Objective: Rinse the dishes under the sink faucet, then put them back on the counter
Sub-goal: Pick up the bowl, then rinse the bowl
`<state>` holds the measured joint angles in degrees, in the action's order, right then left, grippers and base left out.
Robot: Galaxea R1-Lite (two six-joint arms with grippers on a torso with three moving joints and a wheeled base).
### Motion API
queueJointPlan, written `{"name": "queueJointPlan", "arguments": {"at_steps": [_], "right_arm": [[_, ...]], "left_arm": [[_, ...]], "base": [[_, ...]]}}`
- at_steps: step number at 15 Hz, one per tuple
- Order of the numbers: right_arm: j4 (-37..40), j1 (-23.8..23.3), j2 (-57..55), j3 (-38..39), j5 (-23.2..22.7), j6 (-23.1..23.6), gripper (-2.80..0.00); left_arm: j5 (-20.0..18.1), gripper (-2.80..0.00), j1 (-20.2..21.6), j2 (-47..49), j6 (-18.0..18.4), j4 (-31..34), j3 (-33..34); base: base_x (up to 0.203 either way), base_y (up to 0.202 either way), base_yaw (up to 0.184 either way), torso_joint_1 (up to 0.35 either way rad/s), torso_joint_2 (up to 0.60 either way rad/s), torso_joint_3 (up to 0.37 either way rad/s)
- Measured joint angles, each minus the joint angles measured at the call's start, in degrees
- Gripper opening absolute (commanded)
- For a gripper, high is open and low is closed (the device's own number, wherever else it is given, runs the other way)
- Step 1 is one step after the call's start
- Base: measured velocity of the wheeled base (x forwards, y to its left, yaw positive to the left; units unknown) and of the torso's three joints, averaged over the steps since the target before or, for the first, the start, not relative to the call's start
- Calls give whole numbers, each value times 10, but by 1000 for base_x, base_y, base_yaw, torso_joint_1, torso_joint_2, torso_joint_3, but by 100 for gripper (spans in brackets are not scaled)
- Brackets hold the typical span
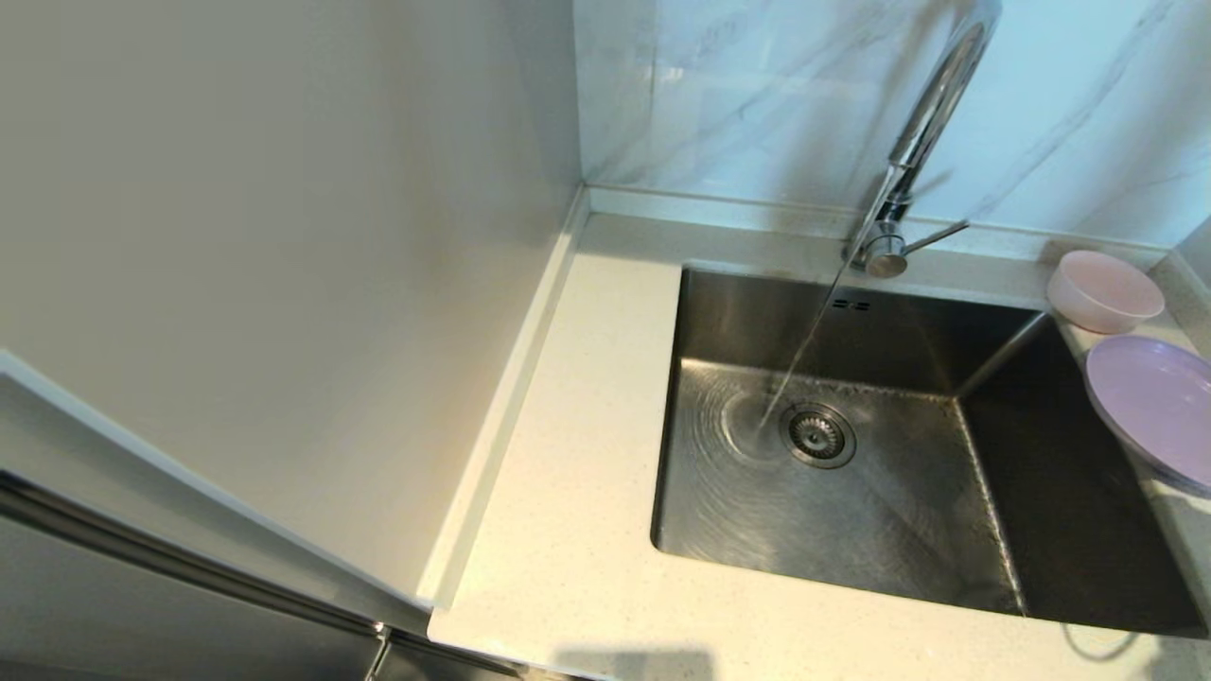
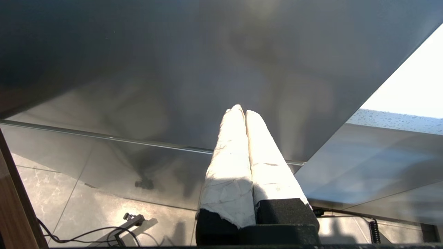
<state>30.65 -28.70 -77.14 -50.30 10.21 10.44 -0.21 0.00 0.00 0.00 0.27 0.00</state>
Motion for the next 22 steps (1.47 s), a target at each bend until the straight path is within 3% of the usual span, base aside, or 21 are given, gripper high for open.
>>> {"name": "queueJointPlan", "arguments": {"at_steps": [3, 6, 9, 13, 17, 19, 22], "right_arm": [[17, 139, 53, -3, -18, 30, -280], [23, 292, 67, -52, -30, 115, -280], [19, 407, 39, -116, -63, 192, -280], [16, 464, -24, -187, -118, 275, -280], [8, 482, -94, -256, -178, 341, -280], [-36, 483, -125, -271, -210, 356, -280], [-109, 485, -171, -286, -217, 359, -280]], "left_arm": [[0, -280, 0, 0, 0, 0, 0], [0, -280, 0, 0, 0, 0, 0], [0, -280, 0, 0, 0, 0, 0], [0, -280, 0, 0, 0, 0, 0], [0, -280, 0, 0, 0, 0, 0], [0, -280, 0, 0, 0, 0, 0], [0, -280, 0, 0, 0, 0, 0]], "base": [[0, 0, 0, 0, 0, 0], [0, 0, 0, 0, 0, 0], [0, 0, 0, 0, 0, 0], [0, 0, 0, 0, 0, 0], [0, 0, 0, 0, 0, 0], [0, 0, 0, 0, 0, 0], [0, 0, 0, 0, 0, 0]]}}
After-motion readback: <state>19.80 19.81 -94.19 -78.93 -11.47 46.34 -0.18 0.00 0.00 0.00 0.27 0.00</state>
